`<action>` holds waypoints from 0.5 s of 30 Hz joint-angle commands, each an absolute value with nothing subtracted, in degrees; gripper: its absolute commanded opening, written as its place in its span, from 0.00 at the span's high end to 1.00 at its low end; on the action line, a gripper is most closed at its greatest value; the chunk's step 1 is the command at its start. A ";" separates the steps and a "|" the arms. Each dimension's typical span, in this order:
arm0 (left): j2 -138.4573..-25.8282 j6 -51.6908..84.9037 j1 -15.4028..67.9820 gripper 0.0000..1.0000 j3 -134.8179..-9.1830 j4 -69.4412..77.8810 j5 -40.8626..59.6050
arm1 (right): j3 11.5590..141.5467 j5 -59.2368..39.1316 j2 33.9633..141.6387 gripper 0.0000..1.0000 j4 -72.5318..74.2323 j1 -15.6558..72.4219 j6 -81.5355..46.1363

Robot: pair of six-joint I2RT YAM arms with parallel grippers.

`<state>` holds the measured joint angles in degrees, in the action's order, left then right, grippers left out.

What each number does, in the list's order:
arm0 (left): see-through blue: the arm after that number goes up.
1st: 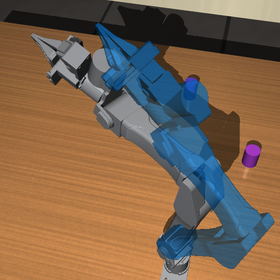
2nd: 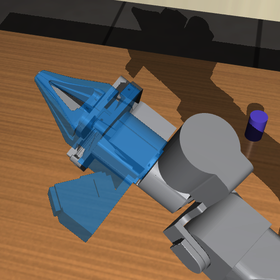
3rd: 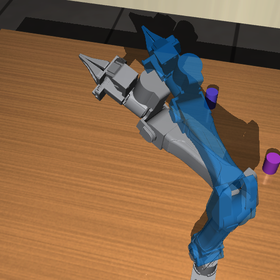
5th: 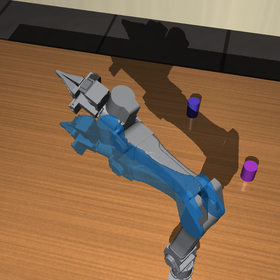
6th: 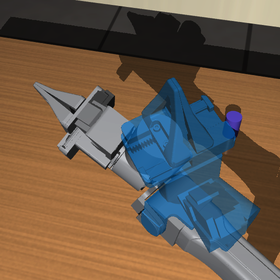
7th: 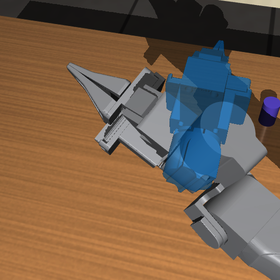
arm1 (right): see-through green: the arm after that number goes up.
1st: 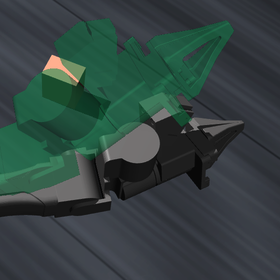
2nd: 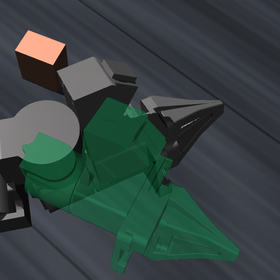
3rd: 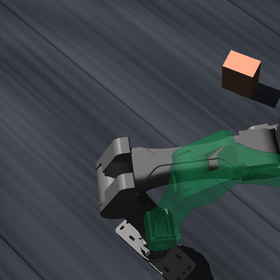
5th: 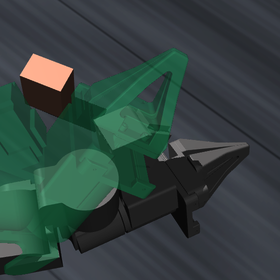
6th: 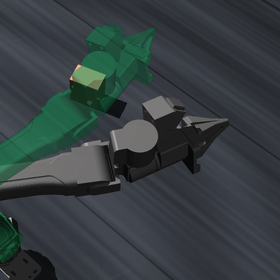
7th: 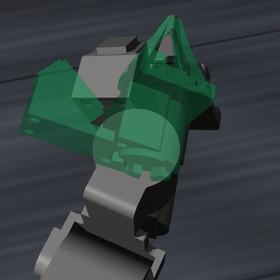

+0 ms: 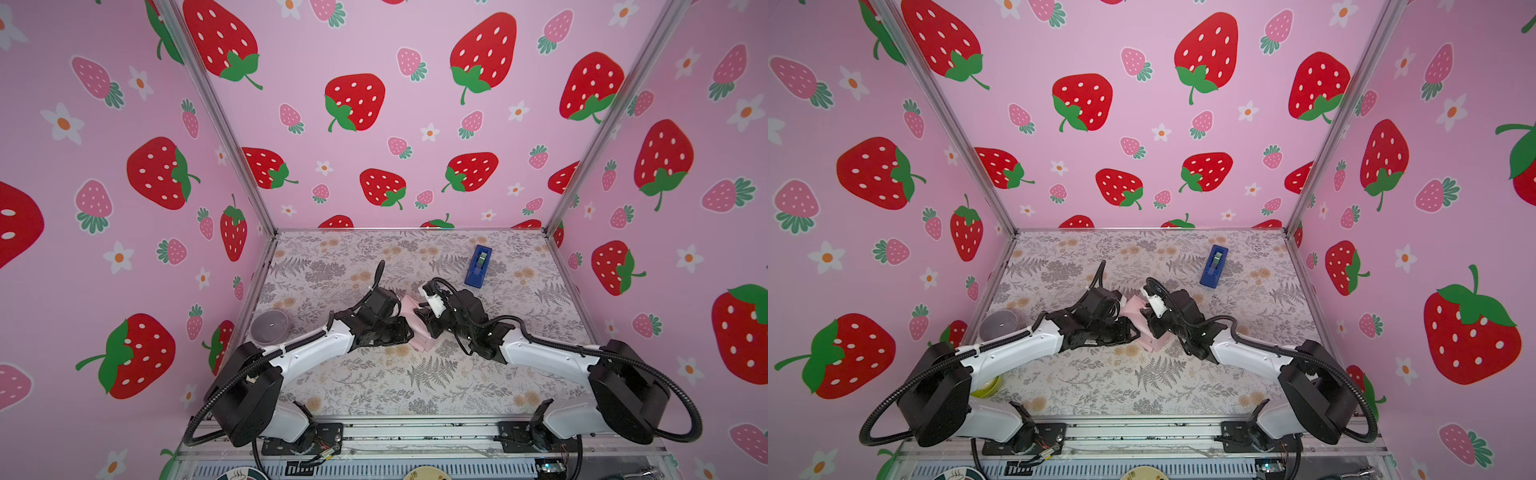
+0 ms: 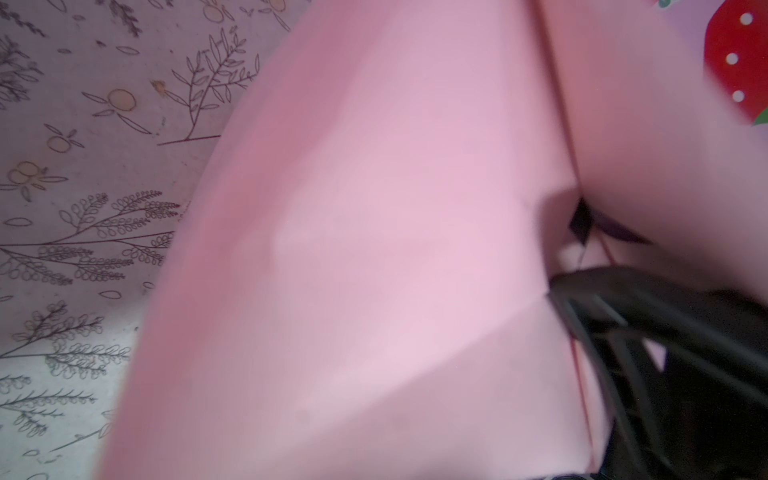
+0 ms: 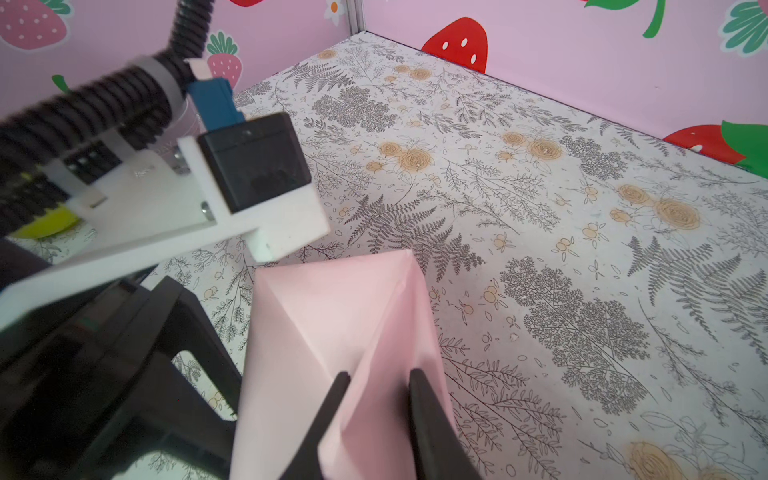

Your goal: Wrap the gift box in paper

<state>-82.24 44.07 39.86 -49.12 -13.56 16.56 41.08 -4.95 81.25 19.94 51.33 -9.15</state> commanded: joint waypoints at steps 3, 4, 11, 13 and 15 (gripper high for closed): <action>-82.40 43.86 39.32 0.63 -52.47 -10.42 15.65 | 40.92 -11.04 82.71 0.69 15.49 52.60 -10.11; -82.39 43.86 39.28 0.63 -52.47 -10.37 15.67 | 41.10 -12.01 82.79 0.67 15.26 52.56 -10.19; -82.18 43.91 39.13 0.63 -52.10 -10.46 15.53 | 40.83 -15.55 82.87 0.61 14.80 52.39 -11.95; -82.09 43.95 39.11 0.63 -51.99 -10.46 15.51 | 40.78 -15.81 82.76 0.61 14.51 52.33 -12.30; -82.08 43.98 39.02 0.63 -51.96 -10.55 15.51 | 40.78 -16.43 82.53 0.60 14.41 52.24 -12.57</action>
<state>-82.24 43.79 39.48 -49.34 -13.34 16.53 41.08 -12.21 81.47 19.38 51.51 -11.18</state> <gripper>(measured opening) 0.365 0.397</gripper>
